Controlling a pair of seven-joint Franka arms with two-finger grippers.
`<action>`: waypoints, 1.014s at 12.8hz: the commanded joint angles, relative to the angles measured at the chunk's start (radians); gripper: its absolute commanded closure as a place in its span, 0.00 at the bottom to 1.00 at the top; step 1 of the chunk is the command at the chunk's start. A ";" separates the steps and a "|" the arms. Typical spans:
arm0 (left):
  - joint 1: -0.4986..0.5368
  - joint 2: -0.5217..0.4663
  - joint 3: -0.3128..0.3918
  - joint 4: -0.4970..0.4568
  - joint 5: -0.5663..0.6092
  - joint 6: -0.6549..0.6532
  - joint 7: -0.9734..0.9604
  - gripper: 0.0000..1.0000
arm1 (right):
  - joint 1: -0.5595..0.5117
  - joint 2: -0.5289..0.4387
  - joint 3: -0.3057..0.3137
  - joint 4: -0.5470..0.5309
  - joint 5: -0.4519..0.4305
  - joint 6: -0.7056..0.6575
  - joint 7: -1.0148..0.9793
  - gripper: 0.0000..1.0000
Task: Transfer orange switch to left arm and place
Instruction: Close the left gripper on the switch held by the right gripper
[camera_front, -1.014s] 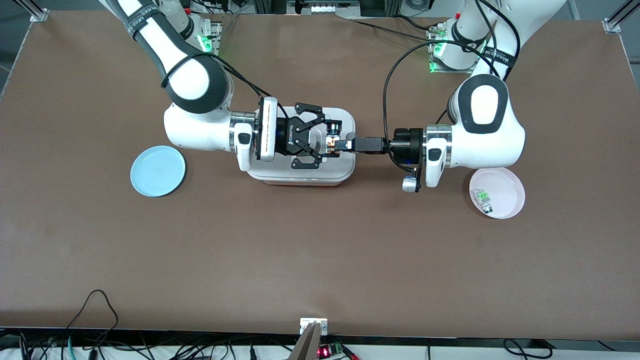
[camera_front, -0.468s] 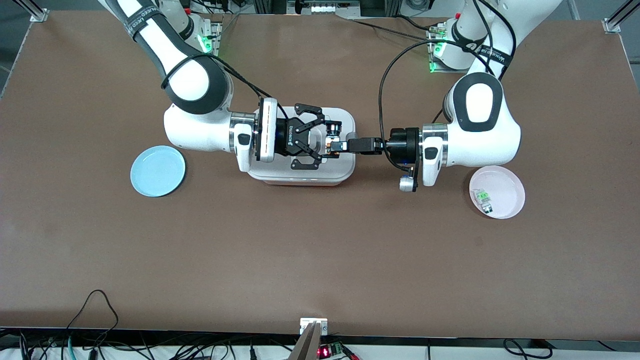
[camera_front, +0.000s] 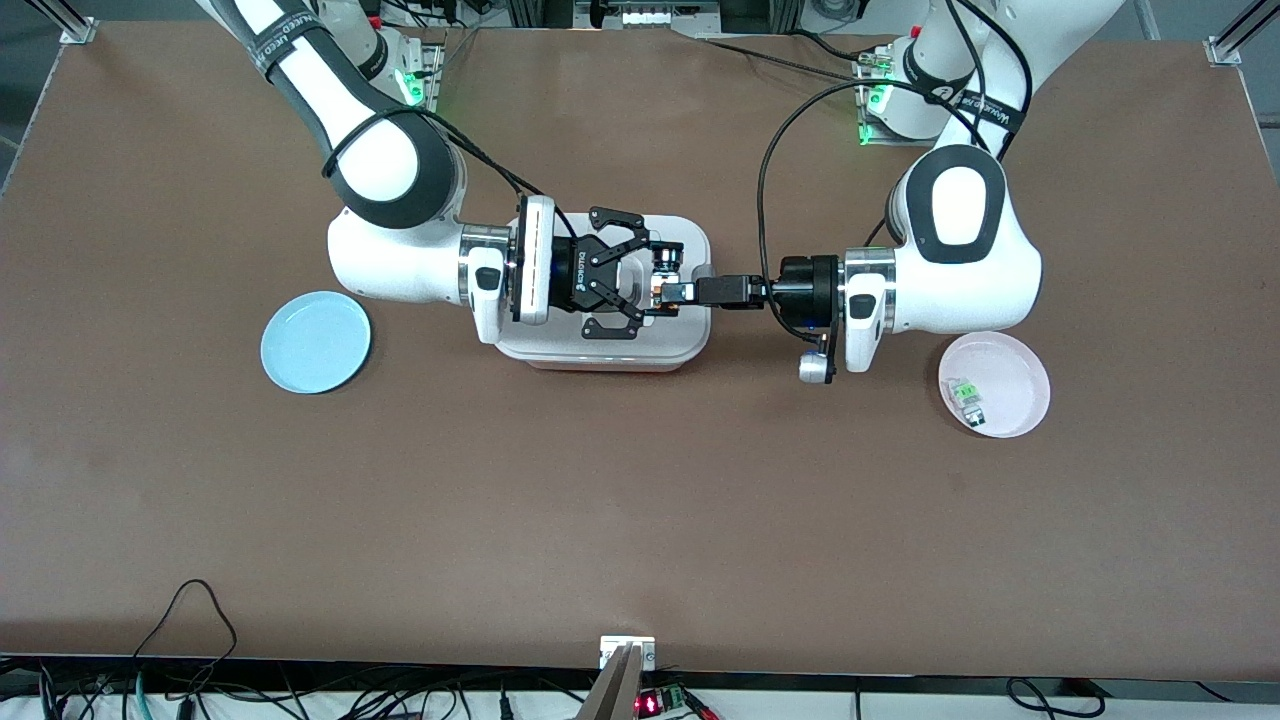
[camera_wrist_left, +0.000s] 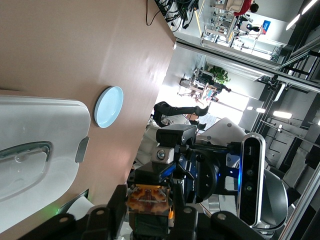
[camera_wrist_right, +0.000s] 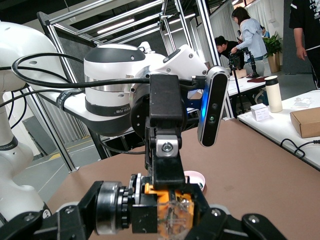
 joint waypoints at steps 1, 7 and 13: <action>-0.003 -0.015 -0.001 -0.019 -0.025 0.008 0.012 0.97 | 0.005 0.012 0.010 0.024 0.016 0.016 -0.014 0.43; 0.003 -0.017 0.002 -0.016 -0.010 0.006 0.005 0.97 | -0.001 0.011 0.010 0.024 0.016 0.013 0.001 0.00; 0.033 -0.017 0.006 -0.005 0.214 -0.023 0.012 0.97 | -0.040 0.000 0.005 0.010 -0.039 0.004 0.001 0.00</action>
